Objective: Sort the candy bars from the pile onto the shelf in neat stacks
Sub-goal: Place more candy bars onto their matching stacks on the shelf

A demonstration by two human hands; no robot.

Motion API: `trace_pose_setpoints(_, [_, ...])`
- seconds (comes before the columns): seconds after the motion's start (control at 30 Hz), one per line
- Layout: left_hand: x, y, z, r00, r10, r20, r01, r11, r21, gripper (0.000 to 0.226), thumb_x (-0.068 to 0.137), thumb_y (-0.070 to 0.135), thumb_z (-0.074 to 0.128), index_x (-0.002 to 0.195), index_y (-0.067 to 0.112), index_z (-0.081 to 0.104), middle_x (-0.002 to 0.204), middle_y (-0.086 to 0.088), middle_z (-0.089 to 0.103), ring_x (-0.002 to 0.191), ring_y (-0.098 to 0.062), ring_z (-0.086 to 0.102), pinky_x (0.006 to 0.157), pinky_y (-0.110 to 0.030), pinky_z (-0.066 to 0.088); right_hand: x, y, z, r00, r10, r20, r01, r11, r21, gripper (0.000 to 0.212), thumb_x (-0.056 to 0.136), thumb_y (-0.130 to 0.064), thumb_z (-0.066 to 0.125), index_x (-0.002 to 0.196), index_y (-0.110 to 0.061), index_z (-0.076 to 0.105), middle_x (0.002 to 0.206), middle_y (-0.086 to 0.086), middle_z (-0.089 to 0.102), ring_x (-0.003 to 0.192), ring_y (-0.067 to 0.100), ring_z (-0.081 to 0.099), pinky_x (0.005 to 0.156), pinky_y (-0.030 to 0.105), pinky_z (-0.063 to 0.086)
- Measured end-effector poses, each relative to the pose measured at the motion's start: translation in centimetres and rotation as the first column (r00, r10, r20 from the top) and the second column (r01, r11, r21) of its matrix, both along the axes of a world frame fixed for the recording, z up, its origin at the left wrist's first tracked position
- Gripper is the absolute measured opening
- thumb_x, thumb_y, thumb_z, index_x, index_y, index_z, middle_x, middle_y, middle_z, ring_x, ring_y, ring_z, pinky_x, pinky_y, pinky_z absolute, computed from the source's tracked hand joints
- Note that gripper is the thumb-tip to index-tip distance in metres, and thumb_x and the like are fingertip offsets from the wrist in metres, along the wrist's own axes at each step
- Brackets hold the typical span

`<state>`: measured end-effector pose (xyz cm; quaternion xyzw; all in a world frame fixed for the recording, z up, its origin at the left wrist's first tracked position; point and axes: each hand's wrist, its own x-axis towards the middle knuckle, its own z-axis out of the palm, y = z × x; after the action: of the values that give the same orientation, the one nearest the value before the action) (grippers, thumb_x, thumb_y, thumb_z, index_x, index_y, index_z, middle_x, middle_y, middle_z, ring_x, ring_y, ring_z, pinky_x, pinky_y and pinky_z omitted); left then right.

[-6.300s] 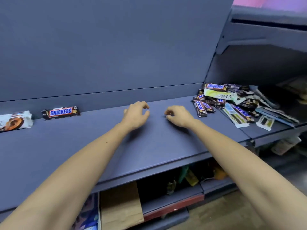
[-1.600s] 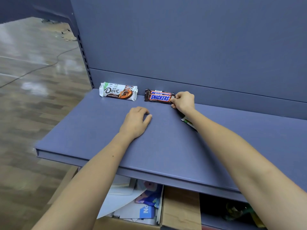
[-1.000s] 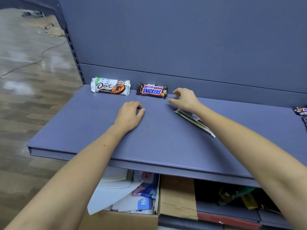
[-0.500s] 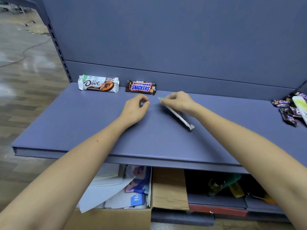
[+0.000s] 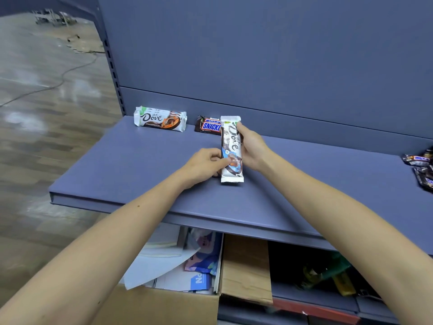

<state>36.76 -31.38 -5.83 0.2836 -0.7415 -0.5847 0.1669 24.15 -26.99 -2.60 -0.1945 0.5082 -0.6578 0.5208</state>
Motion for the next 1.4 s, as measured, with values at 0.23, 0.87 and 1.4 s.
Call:
trace_pose_setpoints(0.23, [0.4,-0.8,0.6,0.878,0.405,-0.254,-0.308,0.885,0.348,0.009,0.093,0.01,0.052,0.089,0.013,0.059,0.09,-0.006,0.064,0.075,-0.011,0.061,0.063,-0.016,0.053,0.6,0.0,0.0,0.874,0.202,-0.442,-0.122,0.972,0.203,0.02,0.095,-0.034,0.046,0.102,-0.023,0.062,0.09,-0.008,0.065,0.07,0.009,0.062,0.054,0.019,0.044])
trace_pose_setpoints(0.87, [10.7,-5.8,-2.3,0.797,0.564,0.216,-0.243,0.627,-0.74,0.026,0.093,0.02,0.046,0.116,0.014,0.056,0.118,-0.004,0.06,0.119,-0.028,0.038,0.094,-0.033,0.029,4.1,-7.0,-1.6,0.099,0.292,-0.951,0.0,0.956,0.294,0.027,0.089,-0.017,0.054,0.085,0.006,0.067,0.081,0.019,0.063,0.075,0.023,0.049,0.068,0.032,0.04])
trace_pose_setpoints(1.4, [10.8,-6.6,-3.3,0.768,0.592,0.247,-0.2,0.587,-0.785,0.026,0.096,0.023,0.04,0.112,0.013,0.057,0.12,-0.004,0.055,0.119,-0.026,0.036,0.093,-0.037,0.029,5.2,-13.6,-0.8,-0.093,0.349,-0.932,0.142,0.932,0.335,0.029,0.092,-0.021,0.052,0.102,0.005,0.061,0.109,0.024,0.06,0.095,0.038,0.055,0.076,0.033,0.042])
